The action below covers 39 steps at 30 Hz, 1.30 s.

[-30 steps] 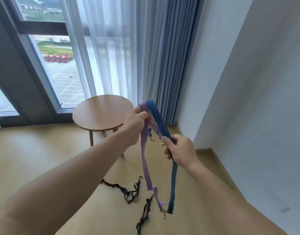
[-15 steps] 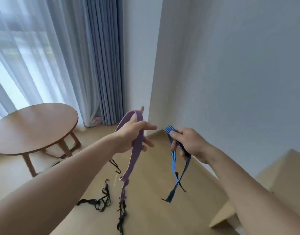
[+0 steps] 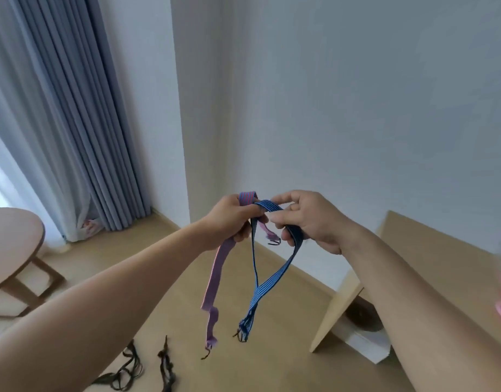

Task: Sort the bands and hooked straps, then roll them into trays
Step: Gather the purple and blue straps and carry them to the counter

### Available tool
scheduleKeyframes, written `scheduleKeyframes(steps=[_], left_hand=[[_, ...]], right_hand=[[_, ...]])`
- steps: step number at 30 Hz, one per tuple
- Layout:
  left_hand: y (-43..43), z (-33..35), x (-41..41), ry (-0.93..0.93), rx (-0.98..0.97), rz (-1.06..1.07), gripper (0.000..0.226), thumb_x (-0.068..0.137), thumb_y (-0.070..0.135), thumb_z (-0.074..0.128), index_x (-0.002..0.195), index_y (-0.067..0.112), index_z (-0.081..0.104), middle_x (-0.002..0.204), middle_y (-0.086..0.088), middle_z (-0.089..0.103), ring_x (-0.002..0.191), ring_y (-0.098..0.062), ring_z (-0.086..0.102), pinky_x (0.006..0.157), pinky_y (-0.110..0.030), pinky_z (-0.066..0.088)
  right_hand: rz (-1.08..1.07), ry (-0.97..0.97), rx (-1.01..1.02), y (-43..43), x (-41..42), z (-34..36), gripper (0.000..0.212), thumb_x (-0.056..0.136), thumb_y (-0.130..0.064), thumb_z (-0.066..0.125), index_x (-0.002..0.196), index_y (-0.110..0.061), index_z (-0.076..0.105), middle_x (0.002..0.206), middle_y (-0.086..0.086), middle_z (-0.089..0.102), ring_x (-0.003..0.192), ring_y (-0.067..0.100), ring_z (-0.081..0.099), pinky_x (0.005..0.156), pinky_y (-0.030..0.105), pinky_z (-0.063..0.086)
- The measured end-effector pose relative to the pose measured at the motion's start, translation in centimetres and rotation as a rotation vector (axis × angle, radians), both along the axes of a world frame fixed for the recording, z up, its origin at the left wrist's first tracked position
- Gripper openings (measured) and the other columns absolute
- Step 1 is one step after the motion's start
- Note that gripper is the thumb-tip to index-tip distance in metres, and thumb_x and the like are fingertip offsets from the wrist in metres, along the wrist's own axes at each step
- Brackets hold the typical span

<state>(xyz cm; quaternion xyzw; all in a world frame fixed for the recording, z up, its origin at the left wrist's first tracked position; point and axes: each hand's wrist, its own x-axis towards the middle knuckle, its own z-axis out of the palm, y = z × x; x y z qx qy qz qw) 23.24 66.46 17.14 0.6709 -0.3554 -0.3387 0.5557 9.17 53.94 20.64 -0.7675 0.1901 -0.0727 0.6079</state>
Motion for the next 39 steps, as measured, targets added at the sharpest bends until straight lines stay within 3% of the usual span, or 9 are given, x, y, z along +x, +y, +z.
scheduleKeyframes(steps=[4, 8, 11, 14, 18, 22, 27, 32, 39], left_hand=[[-2.7, 0.8, -2.4, 0.110, 0.035, 0.025, 0.027, 0.089, 0.016, 0.057, 0.065, 0.015, 0.070, 0.064, -0.008, 0.068, 0.036, -0.019, 0.043, 0.039, -0.020, 0.031], [-5.2, 2.5, -4.4, 0.149, 0.037, 0.172, 0.022, 0.086, 0.018, 0.055, 0.071, 0.010, 0.070, 0.087, -0.039, 0.063, 0.040, -0.023, 0.040, 0.042, -0.021, 0.028], [-6.4, 3.6, -6.7, 0.081, 0.074, 0.017, 0.018, 0.088, 0.016, 0.054, 0.078, 0.007, 0.066, 0.075, -0.014, 0.075, 0.033, -0.016, 0.043, 0.040, -0.019, 0.029], [-8.2, 4.1, -10.1, 0.011, 0.105, -0.013, 0.022, 0.088, 0.015, 0.056, 0.067, 0.009, 0.060, 0.044, -0.006, 0.056, 0.031, -0.018, 0.041, 0.038, -0.019, 0.030], [-11.1, 6.2, -12.7, 0.139, -0.030, 0.059, 0.020, 0.088, 0.015, 0.053, 0.082, 0.001, 0.066, 0.078, -0.018, 0.073, 0.036, -0.019, 0.040, 0.040, -0.020, 0.030], [-13.6, 8.1, -15.3, 0.271, -0.081, -0.047, 0.022, 0.094, 0.016, 0.048, 0.086, 0.002, 0.063, 0.089, -0.018, 0.075, 0.036, -0.014, 0.040, 0.037, -0.019, 0.027], [-17.5, 8.8, -18.0, 0.328, -0.114, -0.005, 0.016, 0.093, 0.013, 0.047, 0.089, 0.004, 0.060, 0.091, -0.020, 0.075, 0.036, -0.014, 0.039, 0.037, -0.019, 0.027], [-20.9, 9.2, -17.8, 0.369, -0.148, 0.141, 0.009, 0.087, 0.008, 0.052, 0.082, 0.006, 0.059, 0.086, -0.018, 0.074, 0.038, -0.016, 0.041, 0.038, -0.019, 0.029], [-25.0, 3.9, -20.5, 0.173, 0.243, 0.030, 0.018, 0.082, 0.007, 0.058, 0.094, 0.004, 0.046, 0.065, -0.013, 0.054, 0.048, -0.024, 0.054, 0.039, -0.023, 0.036]], right_hand=[[-0.040, -0.107, 0.188, -2.0, -3.3, 0.3, 0.057, 0.080, -0.004, 0.072, 0.132, -0.011, 0.048, 0.082, 0.005, 0.072, 0.075, 0.029, 0.070, 0.064, 0.035, 0.057], [0.039, 0.050, 0.045, -3.1, -7.1, 0.0, 0.060, 0.083, 0.000, 0.072, 0.135, -0.016, 0.046, 0.101, 0.010, 0.069, 0.078, 0.024, 0.070, 0.064, 0.032, 0.057], [-0.158, -0.131, 0.052, -4.6, -9.0, 0.5, 0.032, 0.085, -0.001, 0.070, 0.116, -0.001, 0.061, 0.075, 0.004, 0.070, 0.058, 0.016, 0.061, 0.054, 0.028, 0.051], [-0.202, -0.232, -0.024, -5.7, -10.4, 1.4, 0.023, 0.083, -0.012, 0.075, 0.103, -0.013, 0.065, 0.078, -0.002, 0.069, 0.066, 0.013, 0.060, 0.053, 0.026, 0.047], [-0.347, -0.265, -0.089, -7.4, -13.3, -1.0, 0.049, 0.071, -0.031, 0.085, 0.109, -0.023, 0.055, 0.101, -0.002, 0.062, 0.084, 0.007, 0.062, 0.072, 0.024, 0.049], [-0.133, -0.133, -0.120, -9.0, -16.6, -4.4, 0.070, 0.068, -0.051, 0.083, 0.127, -0.038, 0.048, 0.114, -0.016, 0.062, 0.109, 0.000, 0.059, 0.092, 0.025, 0.048], [-0.084, -0.070, -0.169, -11.0, -19.6, -6.5, 0.020, 0.087, -0.039, 0.068, 0.088, -0.021, 0.061, 0.083, -0.002, 0.066, 0.096, 0.019, 0.066, 0.096, 0.037, 0.053], [-0.133, -0.025, -0.004, -13.7, -25.8, -7.6, 0.034, 0.099, -0.041, 0.051, 0.089, -0.010, 0.061, 0.071, 0.003, 0.064, 0.071, 0.016, 0.060, 0.080, 0.034, 0.047], [-0.578, -0.323, 0.020, -16.8, -29.0, -4.8, 0.023, 0.100, -0.033, 0.053, 0.094, -0.010, 0.054, 0.056, -0.012, 0.042, 0.052, 0.012, 0.035, 0.057, 0.030, 0.033]])
